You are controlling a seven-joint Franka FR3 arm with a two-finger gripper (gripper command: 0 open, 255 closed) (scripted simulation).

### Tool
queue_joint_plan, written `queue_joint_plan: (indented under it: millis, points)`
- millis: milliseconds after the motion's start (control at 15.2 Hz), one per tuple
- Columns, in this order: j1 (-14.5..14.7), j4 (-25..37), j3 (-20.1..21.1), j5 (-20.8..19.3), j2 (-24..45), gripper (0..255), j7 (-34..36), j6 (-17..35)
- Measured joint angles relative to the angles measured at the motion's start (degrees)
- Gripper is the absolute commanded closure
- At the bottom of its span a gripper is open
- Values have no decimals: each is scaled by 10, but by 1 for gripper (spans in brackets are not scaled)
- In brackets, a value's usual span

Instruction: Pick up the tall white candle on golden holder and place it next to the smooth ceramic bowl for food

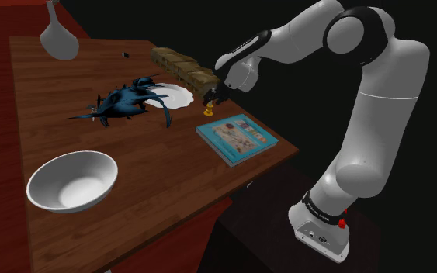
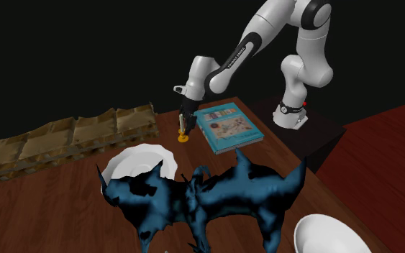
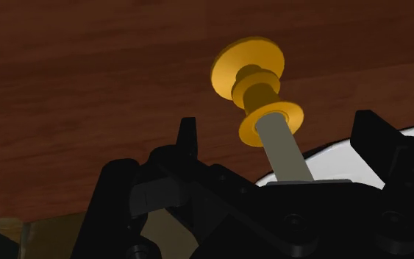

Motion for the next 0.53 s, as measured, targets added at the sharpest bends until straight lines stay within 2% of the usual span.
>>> queue_joint_plan:
  millis: [264, 330, 528]
  points:
    - [0, 1, 1, 2, 2, 0, -1, 1]
    - [0, 1, 1, 2, 2, 255, -1, 1]
    - [0, 1, 1, 2, 2, 255, -1, 1]
